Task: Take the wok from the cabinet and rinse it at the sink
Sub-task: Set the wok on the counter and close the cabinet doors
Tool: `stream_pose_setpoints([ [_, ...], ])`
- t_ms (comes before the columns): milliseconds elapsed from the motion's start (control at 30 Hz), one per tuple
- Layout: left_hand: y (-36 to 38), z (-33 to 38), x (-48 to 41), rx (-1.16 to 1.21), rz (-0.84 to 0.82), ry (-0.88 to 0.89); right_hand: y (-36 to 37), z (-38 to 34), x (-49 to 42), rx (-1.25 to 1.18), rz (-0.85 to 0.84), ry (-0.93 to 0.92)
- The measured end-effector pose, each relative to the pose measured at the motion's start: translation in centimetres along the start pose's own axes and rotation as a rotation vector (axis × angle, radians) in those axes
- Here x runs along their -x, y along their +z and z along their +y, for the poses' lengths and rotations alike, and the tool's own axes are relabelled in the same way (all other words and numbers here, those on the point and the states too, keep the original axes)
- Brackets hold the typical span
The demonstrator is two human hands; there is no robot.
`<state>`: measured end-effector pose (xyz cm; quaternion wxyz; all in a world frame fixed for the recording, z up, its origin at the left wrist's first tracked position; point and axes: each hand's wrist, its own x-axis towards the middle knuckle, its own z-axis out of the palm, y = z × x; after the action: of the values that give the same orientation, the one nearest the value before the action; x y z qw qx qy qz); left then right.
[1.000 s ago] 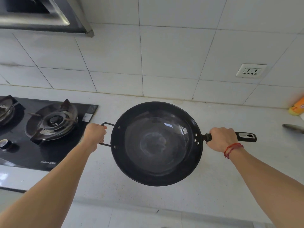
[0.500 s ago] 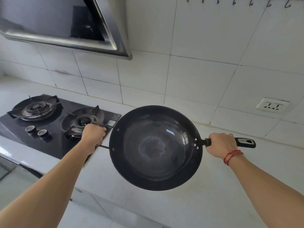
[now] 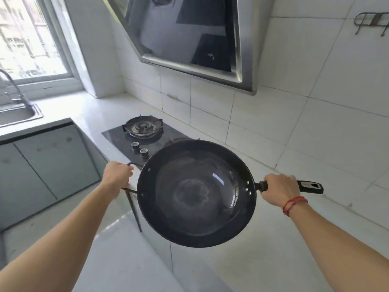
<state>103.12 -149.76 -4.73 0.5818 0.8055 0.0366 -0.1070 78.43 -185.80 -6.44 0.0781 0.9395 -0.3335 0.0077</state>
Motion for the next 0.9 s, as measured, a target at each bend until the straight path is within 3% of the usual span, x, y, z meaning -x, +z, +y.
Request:
stream_pose_setpoints([
  [500,-25.1,-5.6,-0.6,0.124,0.415,-0.065,-6.6,-24.9,-0.7,-0.024,0.19,-0.376],
  [900,-34.0,-12.3,2.2,0.16,0.655,-0.187,-6.3,-37.6,-0.6,-0.03,0.163,-0.623],
])
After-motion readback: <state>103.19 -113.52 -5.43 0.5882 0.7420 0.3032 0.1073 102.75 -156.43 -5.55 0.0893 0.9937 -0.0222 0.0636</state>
